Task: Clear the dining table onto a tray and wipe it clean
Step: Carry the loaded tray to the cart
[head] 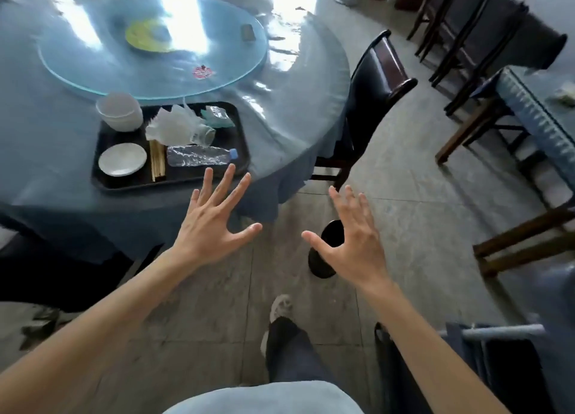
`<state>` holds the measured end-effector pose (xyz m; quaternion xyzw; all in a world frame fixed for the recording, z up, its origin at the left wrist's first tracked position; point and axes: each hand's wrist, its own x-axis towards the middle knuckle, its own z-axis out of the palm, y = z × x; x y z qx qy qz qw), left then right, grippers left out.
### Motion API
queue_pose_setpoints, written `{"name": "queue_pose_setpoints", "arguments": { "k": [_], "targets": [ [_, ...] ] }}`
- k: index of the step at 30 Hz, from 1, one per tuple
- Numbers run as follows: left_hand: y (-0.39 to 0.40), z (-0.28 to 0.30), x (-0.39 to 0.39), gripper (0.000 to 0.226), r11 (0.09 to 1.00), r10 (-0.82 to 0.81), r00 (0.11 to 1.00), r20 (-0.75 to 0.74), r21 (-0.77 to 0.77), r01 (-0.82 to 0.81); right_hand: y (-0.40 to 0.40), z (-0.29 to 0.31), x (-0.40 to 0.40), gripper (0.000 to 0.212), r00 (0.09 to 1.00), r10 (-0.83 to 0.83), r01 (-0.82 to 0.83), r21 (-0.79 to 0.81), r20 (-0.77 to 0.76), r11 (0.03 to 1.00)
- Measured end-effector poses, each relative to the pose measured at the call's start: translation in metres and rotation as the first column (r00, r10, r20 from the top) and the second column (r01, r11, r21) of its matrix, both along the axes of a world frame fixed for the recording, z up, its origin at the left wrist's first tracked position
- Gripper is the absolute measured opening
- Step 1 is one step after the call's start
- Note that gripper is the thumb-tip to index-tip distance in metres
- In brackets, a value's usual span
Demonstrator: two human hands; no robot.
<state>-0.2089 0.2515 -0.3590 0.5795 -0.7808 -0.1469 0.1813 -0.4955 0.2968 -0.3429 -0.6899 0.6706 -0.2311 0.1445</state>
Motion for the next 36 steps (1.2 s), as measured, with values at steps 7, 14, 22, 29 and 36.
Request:
{"name": "queue_pose_setpoints", "arguments": {
  "k": [7, 14, 22, 29, 36],
  "targets": [
    [-0.075, -0.013, 0.073, 0.091, 0.924, 0.36, 0.933, -0.031, 0.148, -0.352, -0.151, -0.025, 0.041, 0.094, 0.965, 0.198, -0.217, 0.101, 0.17, 0.971],
    [-0.119, -0.036, 0.158, 0.073, 0.699, 0.698, 0.706, -0.121, 0.33, -0.635, -0.264, -0.053, 0.09, 0.079, 0.9, 0.269, -0.369, 0.268, 0.343, 0.89],
    [-0.199, -0.074, 0.276, 0.061, 0.452, 0.882, 0.461, -0.097, 0.454, -0.768, -0.379, -0.097, 0.16, 0.069, 0.946, 0.289, -0.323, 0.398, 0.145, 0.858],
    [-0.277, -0.122, 0.355, 0.051, 0.345, 0.932, 0.336, -0.133, 0.605, -0.717, -0.448, -0.139, 0.208, 0.077, 0.961, -0.129, -0.04, 0.583, 0.245, 0.812],
    [-0.317, -0.146, 0.396, 0.04, 0.39, 0.892, 0.435, -0.12, 0.69, -0.609, -0.472, -0.161, 0.226, 0.057, 0.936, -0.305, 0.159, 0.559, 0.177, 0.814]
  ]
}}
